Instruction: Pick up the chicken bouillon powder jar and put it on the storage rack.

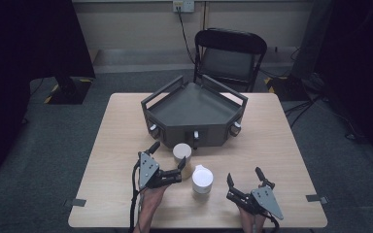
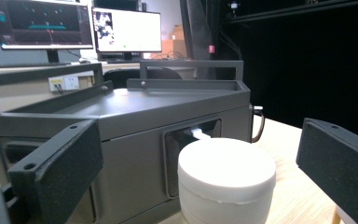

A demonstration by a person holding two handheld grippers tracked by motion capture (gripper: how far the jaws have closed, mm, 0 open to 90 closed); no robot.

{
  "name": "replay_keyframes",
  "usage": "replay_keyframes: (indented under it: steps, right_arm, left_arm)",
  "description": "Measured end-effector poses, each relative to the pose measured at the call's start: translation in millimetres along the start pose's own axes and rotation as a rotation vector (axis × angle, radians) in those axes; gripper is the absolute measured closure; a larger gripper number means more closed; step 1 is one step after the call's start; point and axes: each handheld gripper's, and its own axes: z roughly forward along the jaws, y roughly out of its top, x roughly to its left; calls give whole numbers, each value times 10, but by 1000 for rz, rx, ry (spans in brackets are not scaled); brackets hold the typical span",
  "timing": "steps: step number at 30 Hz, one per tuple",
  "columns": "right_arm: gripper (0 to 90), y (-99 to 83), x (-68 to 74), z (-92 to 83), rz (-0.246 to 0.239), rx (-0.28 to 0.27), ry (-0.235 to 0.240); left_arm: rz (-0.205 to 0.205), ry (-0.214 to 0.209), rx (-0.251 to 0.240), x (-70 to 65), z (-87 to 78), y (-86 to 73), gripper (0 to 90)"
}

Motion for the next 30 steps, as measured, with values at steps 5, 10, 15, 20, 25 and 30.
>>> replay_keyframes:
  steps: [5, 10, 15, 20, 25, 30]
  right_arm:
    - [24, 0, 3, 0, 0, 0, -2]
    - [24, 0, 5, 0, 0, 0, -3]
    - [27, 0, 7, 0, 0, 0, -4]
    - [28, 0, 8, 0, 0, 0, -5]
    - [28, 0, 9, 0, 0, 0, -5]
    - [28, 0, 9, 0, 0, 0, -5]
  left_arm:
    - [19, -24, 19, -9, 101, -22, 9]
    - [-17, -49, 36, 28, 155, -76, 40]
    - [-30, -77, 71, 54, 206, -93, 93]
    - [-48, -91, 91, 64, 229, -136, 145]
    - [-56, -82, 114, 56, 252, -159, 210]
    - [-68, -93, 121, 74, 272, -188, 256]
